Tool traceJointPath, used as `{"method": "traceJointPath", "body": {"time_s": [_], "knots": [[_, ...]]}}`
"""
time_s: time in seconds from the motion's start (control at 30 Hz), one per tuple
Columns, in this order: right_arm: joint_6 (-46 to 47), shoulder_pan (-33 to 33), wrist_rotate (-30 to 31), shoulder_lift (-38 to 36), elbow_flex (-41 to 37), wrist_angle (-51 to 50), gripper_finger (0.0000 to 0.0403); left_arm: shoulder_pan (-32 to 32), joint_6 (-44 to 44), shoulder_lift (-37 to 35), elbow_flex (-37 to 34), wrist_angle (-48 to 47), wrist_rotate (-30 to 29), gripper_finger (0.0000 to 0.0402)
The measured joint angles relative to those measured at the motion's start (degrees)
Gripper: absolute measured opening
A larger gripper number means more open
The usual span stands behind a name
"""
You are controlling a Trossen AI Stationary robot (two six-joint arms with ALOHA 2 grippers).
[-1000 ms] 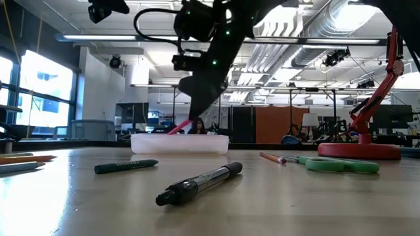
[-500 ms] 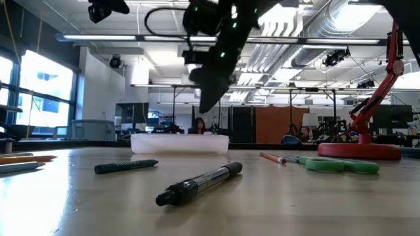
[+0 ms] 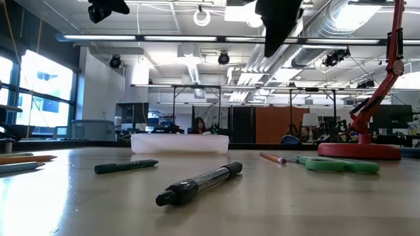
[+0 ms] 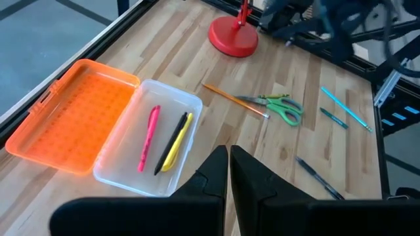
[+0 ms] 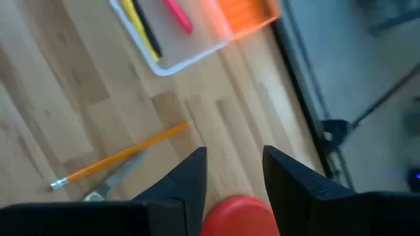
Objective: Pick & place school supplies into a supply box
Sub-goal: Put the right green crayon into the orange supply box
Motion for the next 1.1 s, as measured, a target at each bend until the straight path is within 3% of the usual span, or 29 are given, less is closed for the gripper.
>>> {"method": "traceJointPath", "body": {"time_s": [0.47,0.63,0.87,1.1], "knots": [[19.61,15.67,-2.81,-0.11,-1.18,-8.71,0.0126,0.01,0.42,0.11,0.00,0.00,-0.49,0.0051],[28.69,19.39,-6.06,-3.06,-13.67,-5.14,0.0126,0.01,0.42,0.11,0.00,0.00,-0.48,0.0051],[32.33,22.80,-14.44,-10.01,-31.48,15.73,0.0126,0.00,1.73,0.11,0.00,0.02,-1.69,0.0051],[35.17,26.95,0.76,-14.37,-42.61,29.28,0.0126,0.01,1.62,0.11,0.00,0.02,-2.73,0.0051]]}}
